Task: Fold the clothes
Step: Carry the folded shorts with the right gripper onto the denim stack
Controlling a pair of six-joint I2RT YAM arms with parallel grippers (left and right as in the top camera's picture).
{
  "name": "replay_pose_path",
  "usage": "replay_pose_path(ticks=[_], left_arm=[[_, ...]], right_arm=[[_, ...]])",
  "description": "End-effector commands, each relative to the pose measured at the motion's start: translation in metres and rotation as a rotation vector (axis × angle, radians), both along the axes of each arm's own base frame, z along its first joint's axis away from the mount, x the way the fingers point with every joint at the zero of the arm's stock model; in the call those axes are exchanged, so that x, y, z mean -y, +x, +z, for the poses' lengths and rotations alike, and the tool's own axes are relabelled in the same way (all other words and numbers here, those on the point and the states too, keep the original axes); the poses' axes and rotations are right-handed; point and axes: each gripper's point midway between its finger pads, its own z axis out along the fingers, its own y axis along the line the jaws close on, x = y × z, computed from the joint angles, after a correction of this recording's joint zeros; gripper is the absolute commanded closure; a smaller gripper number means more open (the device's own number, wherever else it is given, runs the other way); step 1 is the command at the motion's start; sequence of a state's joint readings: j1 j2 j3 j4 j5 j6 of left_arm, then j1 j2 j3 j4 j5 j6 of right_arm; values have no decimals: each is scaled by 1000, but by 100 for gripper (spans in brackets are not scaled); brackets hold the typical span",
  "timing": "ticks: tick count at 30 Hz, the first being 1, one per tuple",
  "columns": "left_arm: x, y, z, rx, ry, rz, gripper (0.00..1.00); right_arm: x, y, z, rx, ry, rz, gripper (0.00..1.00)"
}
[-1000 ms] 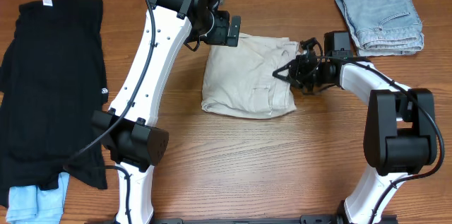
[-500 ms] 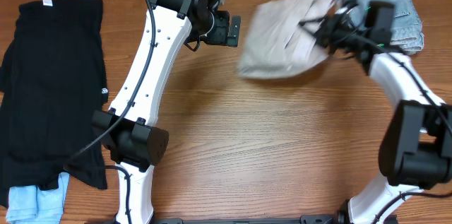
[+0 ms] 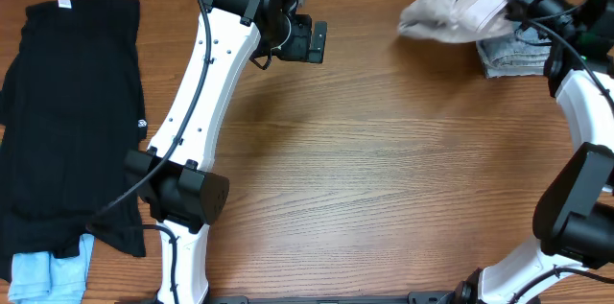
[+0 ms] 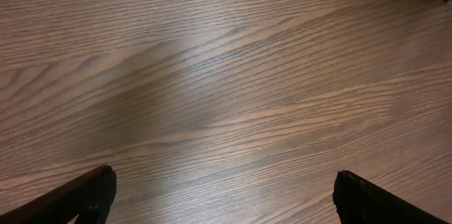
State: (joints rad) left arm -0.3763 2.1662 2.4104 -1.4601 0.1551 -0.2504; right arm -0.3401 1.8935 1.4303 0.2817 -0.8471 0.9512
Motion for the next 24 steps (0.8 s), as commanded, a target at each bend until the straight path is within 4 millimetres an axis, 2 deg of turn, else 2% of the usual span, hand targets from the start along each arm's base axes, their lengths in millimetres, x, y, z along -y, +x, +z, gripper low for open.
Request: replay_pose_path(ticks=[1, 8, 14, 18, 20, 24], left_arm=[[0, -1, 10, 33, 5, -23, 0], [0, -1, 10, 34, 3, -26, 0], [1, 0, 11, 37, 1, -26, 0], [2, 2, 11, 45, -2, -26, 0], [2, 3, 12, 52, -5, -26, 0], [4, 8, 14, 74, -13, -26, 0]], right_arm=[[26, 4, 56, 138, -48, -164, 96], [58, 16, 65, 237, -99, -318, 96], [74, 47, 49, 272, -107, -333, 96], [93, 69, 25, 254, -116, -347, 96], [103, 75, 4, 203, -108, -358, 96], [119, 73, -62, -24, -90, -363, 96]])
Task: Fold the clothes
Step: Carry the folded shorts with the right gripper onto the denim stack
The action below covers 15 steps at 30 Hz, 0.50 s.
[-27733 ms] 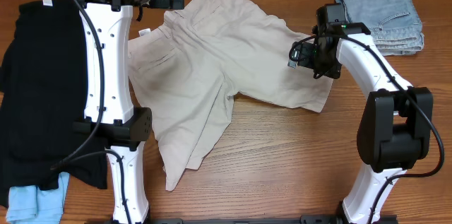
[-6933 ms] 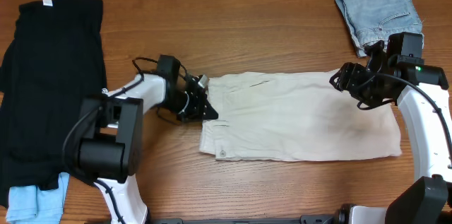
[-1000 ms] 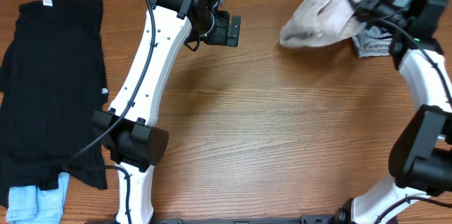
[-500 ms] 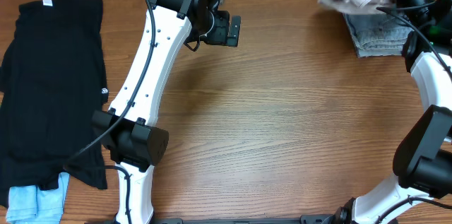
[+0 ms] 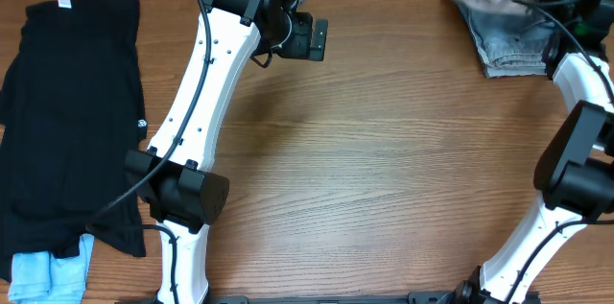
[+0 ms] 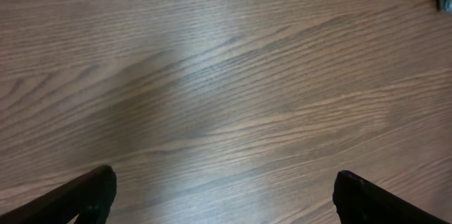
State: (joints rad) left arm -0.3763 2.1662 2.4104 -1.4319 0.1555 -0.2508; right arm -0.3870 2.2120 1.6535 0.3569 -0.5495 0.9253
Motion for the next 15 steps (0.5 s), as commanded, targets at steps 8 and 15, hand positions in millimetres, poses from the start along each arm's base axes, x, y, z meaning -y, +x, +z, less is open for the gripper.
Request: replay_pose_path(ticks=[8, 15], left_arm=[[5, 11, 15, 83, -15, -25, 0], [5, 12, 16, 89, -14, -24, 0]], right_arm=[[57, -43, -60, -315, 12, -72, 95], [47, -95, -83, -533, -39, 23, 33]])
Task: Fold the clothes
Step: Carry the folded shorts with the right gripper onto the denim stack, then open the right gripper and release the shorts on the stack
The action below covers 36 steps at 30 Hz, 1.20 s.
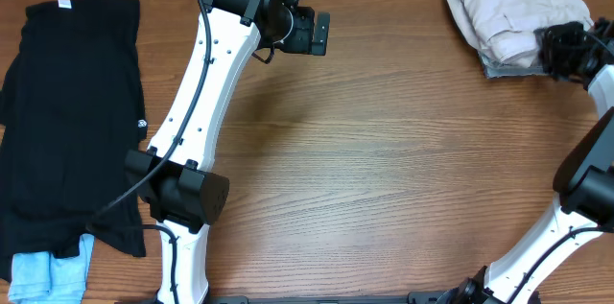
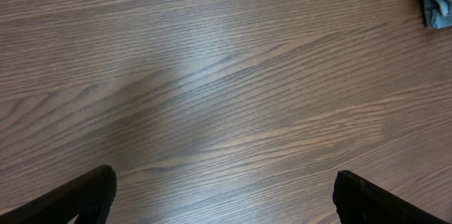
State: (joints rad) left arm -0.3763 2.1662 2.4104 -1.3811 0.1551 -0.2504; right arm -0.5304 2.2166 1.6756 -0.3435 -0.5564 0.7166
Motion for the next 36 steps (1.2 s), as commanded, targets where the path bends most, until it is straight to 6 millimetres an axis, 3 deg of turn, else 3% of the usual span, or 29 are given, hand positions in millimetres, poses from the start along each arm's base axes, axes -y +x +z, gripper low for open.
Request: replay_pose_path(ticks=[1, 2, 4, 8, 12, 15, 19, 23, 31, 33, 36], left_arm=[[1, 2, 11, 43, 4, -23, 0], [1, 2, 11, 43, 4, -23, 0], [1, 2, 11, 43, 4, -23, 0], [1, 2, 11, 44, 5, -23, 0], [1, 2, 11, 43, 5, -24, 0], [1, 2, 11, 44, 5, -23, 0], [1, 3, 11, 48, 6, -21, 0], [0, 3, 11, 49, 10, -20, 0], [-3, 4, 11, 55, 25, -12, 0], [-3, 5, 11, 55, 25, -12, 0], [-3, 5, 11, 55, 25, -12, 0]], right_arm=[[-9, -15, 42, 29, -148, 143, 7], [-12, -21, 43, 19, -174, 176, 0], [-17, -30, 48, 7, -229, 236, 0], [-19, -45, 83, 23, -382, 303, 0], [-30, -37, 125, 155, -612, 430, 0], [-32, -18, 133, 171, -822, 467, 0], [-13, 12, 117, 59, -1024, 329, 0], [-1, 28, 78, -35, -1088, 273, 0], [4, 21, -23, -195, -986, 353, 0], [3, 19, -35, -215, -972, 365, 0], [3, 19, -30, -212, -952, 340, 0]])
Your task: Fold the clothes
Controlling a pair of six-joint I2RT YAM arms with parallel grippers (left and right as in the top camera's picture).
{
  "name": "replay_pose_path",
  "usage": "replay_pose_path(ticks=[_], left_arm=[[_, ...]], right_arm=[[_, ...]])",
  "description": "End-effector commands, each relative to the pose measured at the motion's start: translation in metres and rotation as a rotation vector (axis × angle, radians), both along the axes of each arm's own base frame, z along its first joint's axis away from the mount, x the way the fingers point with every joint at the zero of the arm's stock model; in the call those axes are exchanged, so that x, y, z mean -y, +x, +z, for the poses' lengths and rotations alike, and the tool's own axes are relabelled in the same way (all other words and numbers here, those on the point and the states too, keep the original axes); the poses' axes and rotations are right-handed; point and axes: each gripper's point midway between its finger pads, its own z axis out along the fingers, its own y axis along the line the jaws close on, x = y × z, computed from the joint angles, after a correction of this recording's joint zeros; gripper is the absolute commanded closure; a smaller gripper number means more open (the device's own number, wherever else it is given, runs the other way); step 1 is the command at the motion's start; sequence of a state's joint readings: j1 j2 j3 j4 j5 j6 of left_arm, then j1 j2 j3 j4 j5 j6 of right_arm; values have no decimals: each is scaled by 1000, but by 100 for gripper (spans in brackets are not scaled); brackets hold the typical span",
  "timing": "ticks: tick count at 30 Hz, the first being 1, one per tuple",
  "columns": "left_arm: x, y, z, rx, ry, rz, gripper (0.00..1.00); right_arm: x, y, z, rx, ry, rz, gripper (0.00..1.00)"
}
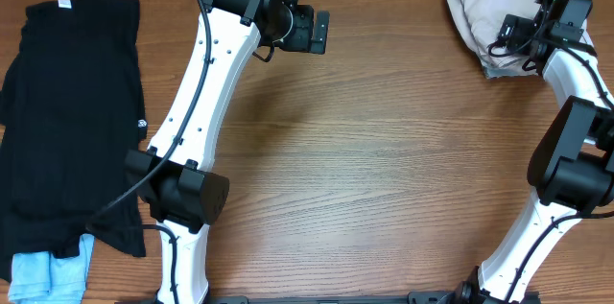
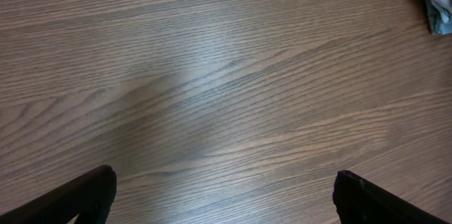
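A folded beige garment (image 1: 499,2) lies at the table's far right corner on top of a grey garment (image 1: 501,67); a corner of that pile (image 2: 434,5) shows in the left wrist view. My right gripper (image 1: 507,35) sits at the pile's right edge, its fingers looking spread with nothing in them. A black T-shirt (image 1: 72,122) lies spread out flat at the far left. My left gripper (image 1: 319,33) hangs open over bare wood at the back middle, its fingers (image 2: 92,192) wide apart and empty.
A small folded light blue cloth (image 1: 48,275) peeks out under the black shirt's near end. The wooden table (image 1: 384,179) stretches between the two arms. The left arm's white links (image 1: 206,83) slant across the table's left half.
My right gripper has moved from just right of the beige pile to its right edge. The pile, the black shirt and the left arm are where they were.
At first my right gripper held the beige garment up over the grey one at the far right. Then it had it bunched at the back corner. Then the garment lay folded on the grey one with the gripper off it. The left gripper stayed open.
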State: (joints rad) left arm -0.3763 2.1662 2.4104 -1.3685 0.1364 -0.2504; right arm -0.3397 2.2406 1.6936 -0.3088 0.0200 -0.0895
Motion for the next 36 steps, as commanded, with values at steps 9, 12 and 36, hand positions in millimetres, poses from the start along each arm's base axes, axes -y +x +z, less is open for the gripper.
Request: replay_pose_path(ticks=[9, 12, 36], left_arm=[[-1, 0, 10, 36, 14, -20, 0], [-1, 1, 10, 37, 14, -20, 0], [-1, 1, 10, 37, 14, -20, 0]], right_arm=[[-13, -28, 172, 211, 6, -10, 0], [-35, -58, 242, 290, 18, 40, 0], [-134, -268, 436, 623, -27, 158, 0]])
